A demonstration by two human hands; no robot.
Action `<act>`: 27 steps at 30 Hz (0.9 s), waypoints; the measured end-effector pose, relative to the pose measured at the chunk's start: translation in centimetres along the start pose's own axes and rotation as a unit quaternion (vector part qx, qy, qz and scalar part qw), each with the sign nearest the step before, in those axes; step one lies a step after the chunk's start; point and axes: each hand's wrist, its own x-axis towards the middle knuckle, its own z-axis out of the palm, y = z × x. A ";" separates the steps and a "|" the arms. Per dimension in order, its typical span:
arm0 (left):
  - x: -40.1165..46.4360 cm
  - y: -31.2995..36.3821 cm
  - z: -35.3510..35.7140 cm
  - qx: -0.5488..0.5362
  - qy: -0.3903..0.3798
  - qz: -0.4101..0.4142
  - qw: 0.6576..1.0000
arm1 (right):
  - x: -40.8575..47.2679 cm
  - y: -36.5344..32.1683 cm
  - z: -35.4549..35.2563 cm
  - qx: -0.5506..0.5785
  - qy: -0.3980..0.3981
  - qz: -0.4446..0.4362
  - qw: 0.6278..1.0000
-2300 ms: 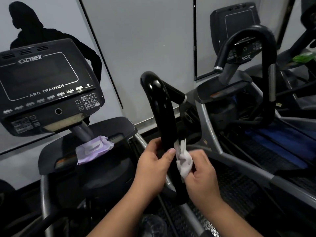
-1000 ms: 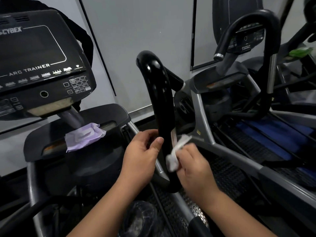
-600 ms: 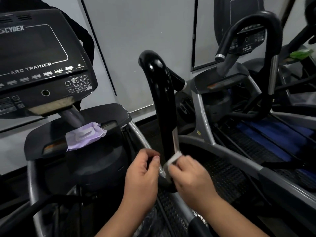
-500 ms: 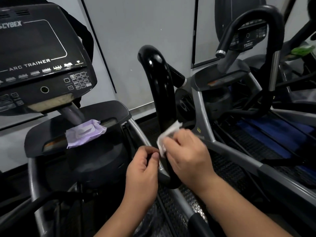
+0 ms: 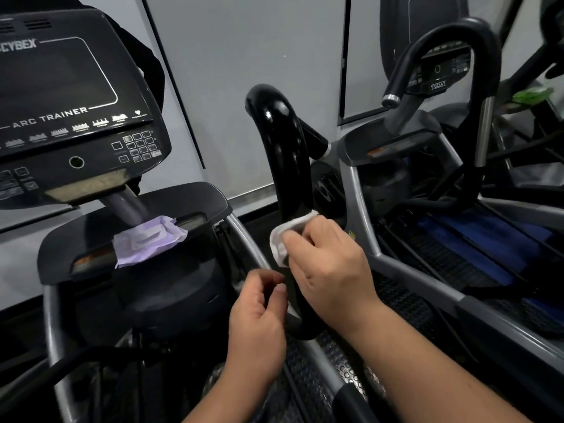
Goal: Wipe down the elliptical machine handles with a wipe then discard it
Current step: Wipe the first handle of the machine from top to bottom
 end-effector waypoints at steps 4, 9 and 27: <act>-0.1 -0.3 0.1 0.009 0.004 0.013 1.000 | -5.2 0.3 1.2 -0.007 -0.071 -0.004 0.997; -0.1 -0.4 -0.5 0.025 0.017 0.001 1.000 | -7.4 0.5 1.4 0.014 -0.135 0.002 0.991; -0.2 -0.2 1.6 0.042 -0.001 0.002 0.999 | -7.0 -0.2 0.3 0.317 -0.121 0.287 0.896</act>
